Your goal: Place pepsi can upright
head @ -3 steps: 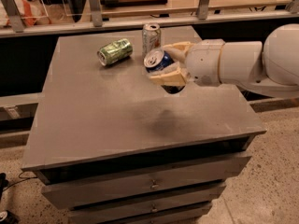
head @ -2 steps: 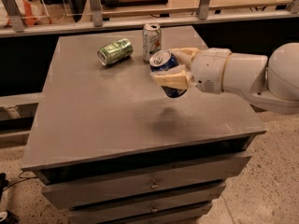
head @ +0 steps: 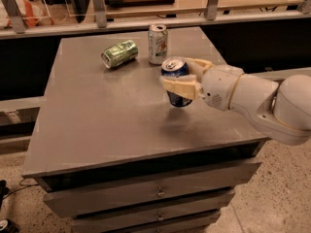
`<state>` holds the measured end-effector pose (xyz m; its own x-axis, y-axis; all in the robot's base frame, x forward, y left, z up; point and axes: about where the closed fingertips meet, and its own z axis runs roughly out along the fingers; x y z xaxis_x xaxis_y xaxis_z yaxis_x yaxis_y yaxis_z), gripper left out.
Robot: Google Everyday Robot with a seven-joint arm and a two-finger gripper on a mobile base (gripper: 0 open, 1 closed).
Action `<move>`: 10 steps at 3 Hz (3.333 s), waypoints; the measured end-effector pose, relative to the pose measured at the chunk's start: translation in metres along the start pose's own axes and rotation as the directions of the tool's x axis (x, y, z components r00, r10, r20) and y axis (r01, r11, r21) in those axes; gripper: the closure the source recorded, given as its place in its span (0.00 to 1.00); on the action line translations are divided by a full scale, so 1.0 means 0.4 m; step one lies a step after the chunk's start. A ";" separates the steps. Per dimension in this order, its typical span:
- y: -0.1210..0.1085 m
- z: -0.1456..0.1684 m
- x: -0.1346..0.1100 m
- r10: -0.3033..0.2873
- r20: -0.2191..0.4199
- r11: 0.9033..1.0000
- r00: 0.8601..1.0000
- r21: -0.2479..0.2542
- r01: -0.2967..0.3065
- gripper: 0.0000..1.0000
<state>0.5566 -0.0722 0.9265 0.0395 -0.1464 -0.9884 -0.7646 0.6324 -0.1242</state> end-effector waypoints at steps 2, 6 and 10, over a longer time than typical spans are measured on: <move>-0.008 0.000 0.029 0.033 0.115 0.995 0.993 0.091 -0.044 1.00; 0.005 -0.022 0.072 0.112 0.165 0.981 0.980 0.137 -0.135 1.00; 0.010 -0.024 0.082 0.123 0.174 0.978 0.977 0.144 -0.149 0.12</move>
Offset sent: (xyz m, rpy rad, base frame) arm 0.0043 -0.0100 -0.0185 0.1769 -0.0853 -0.1340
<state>0.5487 -0.0816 0.8945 0.0564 0.0678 -0.9961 -0.6613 0.7500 0.0136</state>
